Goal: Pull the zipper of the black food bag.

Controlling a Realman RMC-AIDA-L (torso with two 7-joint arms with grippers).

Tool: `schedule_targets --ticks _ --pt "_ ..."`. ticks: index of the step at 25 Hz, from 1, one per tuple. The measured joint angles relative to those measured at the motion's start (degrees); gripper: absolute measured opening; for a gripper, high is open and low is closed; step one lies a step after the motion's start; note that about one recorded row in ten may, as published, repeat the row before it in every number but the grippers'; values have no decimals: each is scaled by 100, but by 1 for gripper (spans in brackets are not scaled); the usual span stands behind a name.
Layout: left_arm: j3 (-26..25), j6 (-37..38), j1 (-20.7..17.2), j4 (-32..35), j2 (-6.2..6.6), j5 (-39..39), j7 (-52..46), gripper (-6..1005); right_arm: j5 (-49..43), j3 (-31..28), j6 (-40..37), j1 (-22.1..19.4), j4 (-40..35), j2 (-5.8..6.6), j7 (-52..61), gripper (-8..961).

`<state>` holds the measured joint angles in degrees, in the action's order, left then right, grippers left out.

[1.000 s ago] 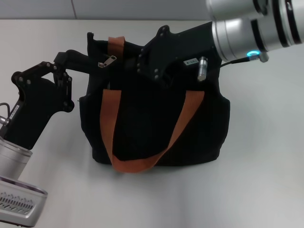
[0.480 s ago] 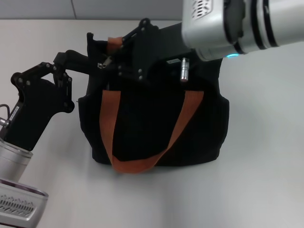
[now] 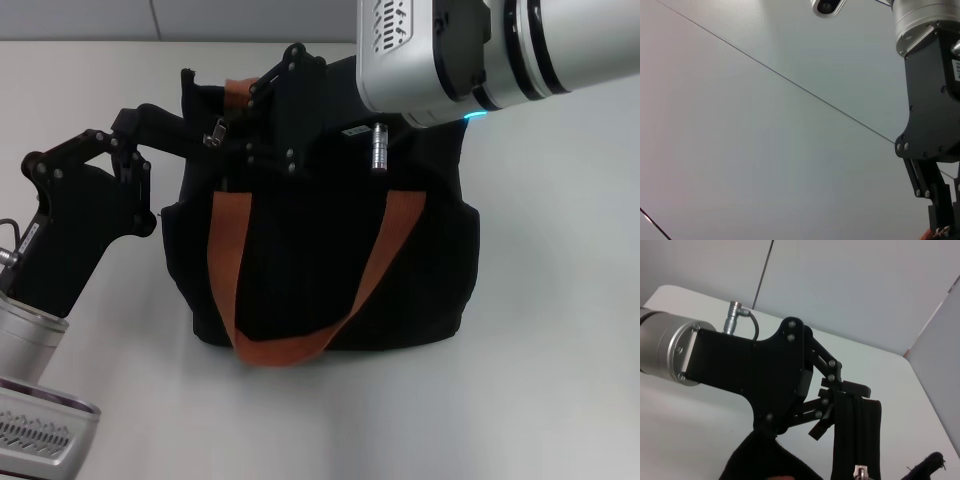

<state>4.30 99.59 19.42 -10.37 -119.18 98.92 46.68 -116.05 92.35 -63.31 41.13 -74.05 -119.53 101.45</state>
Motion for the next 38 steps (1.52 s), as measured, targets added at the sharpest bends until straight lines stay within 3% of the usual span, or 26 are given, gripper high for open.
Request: schedule_targets --ticks 24,38 --pt "0 0 3 -9 0 -4 -27 17 -81 559 601 -30 -183 -18 -324 218" --pt "0 -30 20 -54 0 -5 -36 17 -58 859 1093 -265 -278 -36 -777 214"
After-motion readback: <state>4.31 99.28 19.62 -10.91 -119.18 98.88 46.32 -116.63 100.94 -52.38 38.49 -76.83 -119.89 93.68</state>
